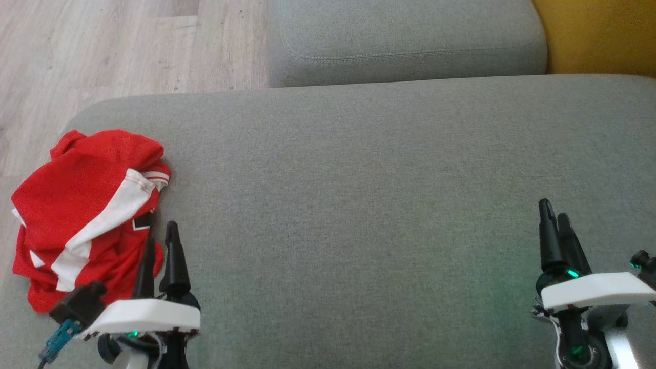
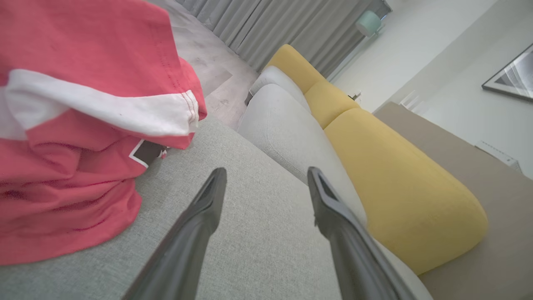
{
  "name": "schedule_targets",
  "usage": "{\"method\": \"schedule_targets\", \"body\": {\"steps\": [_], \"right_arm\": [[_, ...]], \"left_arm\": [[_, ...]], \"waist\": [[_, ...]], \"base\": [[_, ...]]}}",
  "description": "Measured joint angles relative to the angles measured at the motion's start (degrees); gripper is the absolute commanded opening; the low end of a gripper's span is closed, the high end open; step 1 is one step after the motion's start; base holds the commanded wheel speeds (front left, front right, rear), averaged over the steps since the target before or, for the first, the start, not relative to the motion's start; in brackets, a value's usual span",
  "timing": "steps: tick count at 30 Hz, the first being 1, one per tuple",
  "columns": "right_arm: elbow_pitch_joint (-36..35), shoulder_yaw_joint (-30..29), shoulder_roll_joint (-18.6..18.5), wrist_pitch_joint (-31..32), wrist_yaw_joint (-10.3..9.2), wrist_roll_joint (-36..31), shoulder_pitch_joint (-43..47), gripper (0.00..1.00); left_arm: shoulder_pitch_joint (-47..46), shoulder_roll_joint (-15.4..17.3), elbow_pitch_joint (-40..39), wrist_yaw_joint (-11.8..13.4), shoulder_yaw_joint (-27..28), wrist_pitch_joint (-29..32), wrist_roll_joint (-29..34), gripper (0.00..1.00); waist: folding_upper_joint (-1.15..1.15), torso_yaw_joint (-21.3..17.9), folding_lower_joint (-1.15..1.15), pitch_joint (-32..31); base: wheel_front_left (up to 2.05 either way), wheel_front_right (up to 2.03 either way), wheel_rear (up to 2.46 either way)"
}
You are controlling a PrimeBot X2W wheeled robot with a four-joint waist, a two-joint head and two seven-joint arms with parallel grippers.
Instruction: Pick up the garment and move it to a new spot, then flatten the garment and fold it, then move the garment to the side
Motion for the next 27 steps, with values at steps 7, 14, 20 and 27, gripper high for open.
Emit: {"method": "schedule_targets", "body": {"steps": [7,14,20,27], "right_arm": [[-0.8,0.9,-0.1,0.6,0.0,-4.9,0.0,1.0],[-1.2,1.8,-0.3,2.5,0.0,-8.7,0.1,1.0],[-2.0,2.4,-0.4,3.6,0.0,-12.7,0.4,1.0],[-3.5,2.5,-0.4,4.6,0.0,-17.8,1.5,1.0]], "left_arm": [[-0.8,1.3,1.3,0.5,-2.1,-1.2,6.5,1.0],[-1.7,1.9,3.1,0.7,-3.4,-2.3,11.6,1.0],[-2.5,2.8,4.2,1.2,-3.8,-3.1,15.6,1.0],[-2.7,3.6,5.0,1.8,-4.5,-3.8,20.0,1.0]], "waist": [[0.0,0.1,0.0,0.0],[0.0,0.3,0.0,0.0],[0.0,0.3,0.0,-0.1],[0.0,0.5,0.0,0.0]], "base": [[0.0,0.0,0.0],[0.0,0.0,0.0],[0.0,0.0,0.0],[0.0,0.0,0.0]]}}
